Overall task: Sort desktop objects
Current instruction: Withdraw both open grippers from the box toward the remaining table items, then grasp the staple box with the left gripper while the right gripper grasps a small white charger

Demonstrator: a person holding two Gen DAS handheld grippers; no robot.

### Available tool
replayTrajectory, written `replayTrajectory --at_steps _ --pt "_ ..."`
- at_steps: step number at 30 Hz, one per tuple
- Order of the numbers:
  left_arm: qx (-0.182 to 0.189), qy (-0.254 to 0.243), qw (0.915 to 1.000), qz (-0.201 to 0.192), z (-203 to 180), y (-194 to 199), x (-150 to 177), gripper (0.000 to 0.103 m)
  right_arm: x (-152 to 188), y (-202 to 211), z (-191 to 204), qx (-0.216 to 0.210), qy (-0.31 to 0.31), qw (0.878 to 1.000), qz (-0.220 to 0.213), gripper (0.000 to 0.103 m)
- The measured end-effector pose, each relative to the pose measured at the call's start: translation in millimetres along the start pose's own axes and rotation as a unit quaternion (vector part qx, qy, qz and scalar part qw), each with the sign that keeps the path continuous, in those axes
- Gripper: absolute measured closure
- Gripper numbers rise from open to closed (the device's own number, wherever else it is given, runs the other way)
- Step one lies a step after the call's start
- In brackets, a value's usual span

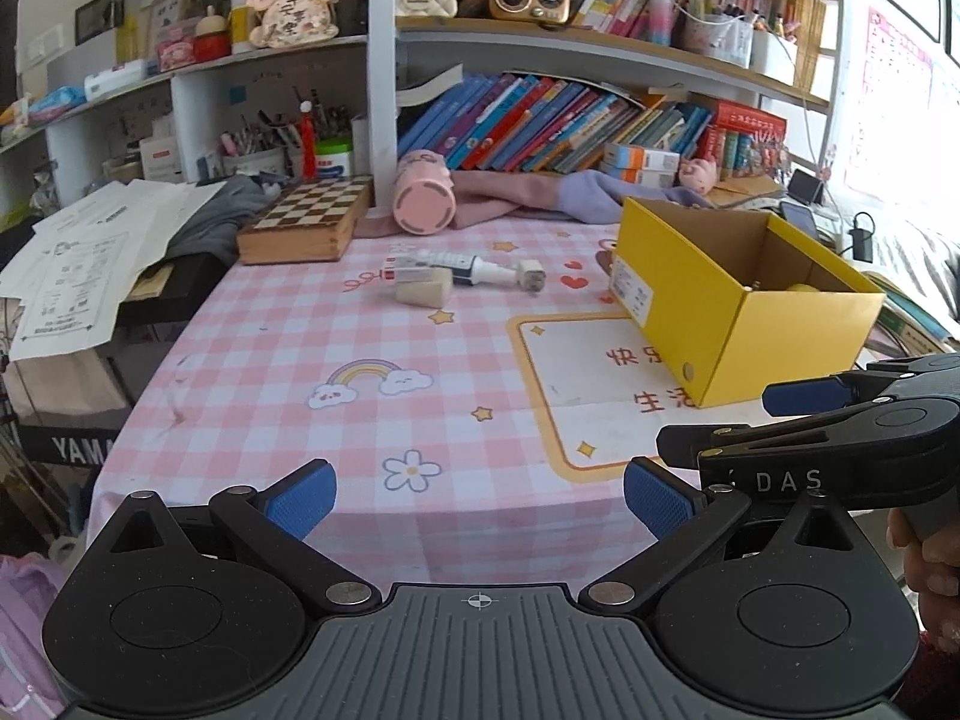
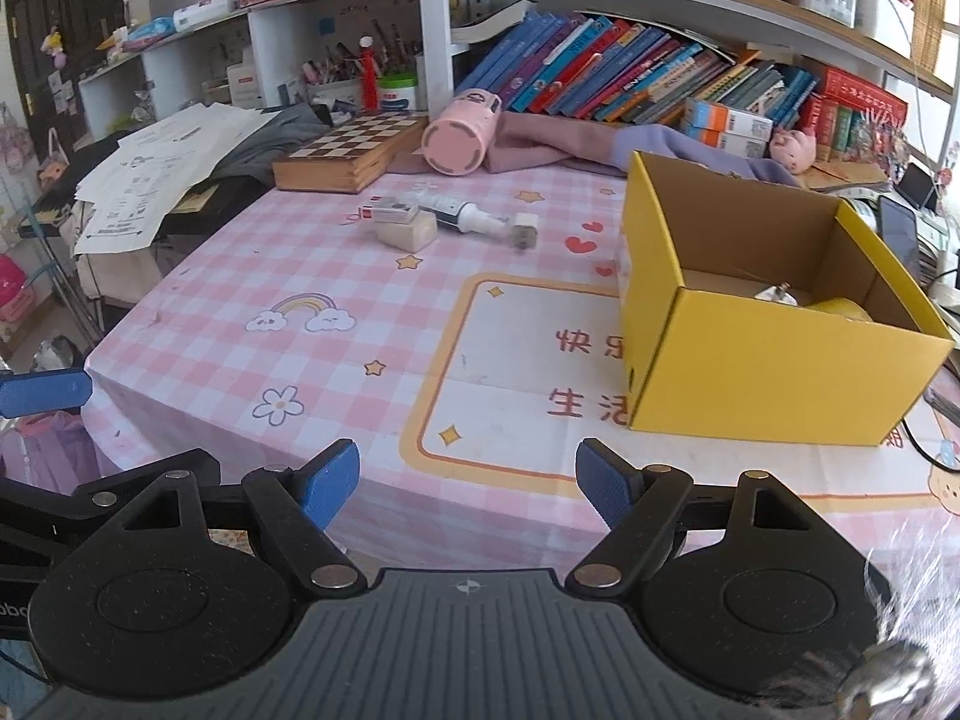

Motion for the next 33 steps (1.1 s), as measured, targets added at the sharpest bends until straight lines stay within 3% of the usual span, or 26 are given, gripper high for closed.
replayTrajectory --at_steps 13,33 --pt "-0.019 0.001 0.9996 0.021 18 -41 -19 0.000 -27 -51 0 -0.020 0.000 1.000 0.021 0.025" --pt "-0.024 -0.002 0.9994 0.025 45 -149 -94 0.000 -127 -161 -31 0.017 -0.025 0.999 0.023 0.037"
Point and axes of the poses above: each gripper's, at about its wrist camera, not at the fingertips, and y roughly against the way its jaws point, z to its left, x to its underside, the point moved 2 cm from there along -y, roughly the way its jaws point, and after that the axes turned 1 degree about z, right-handed, at the moved point
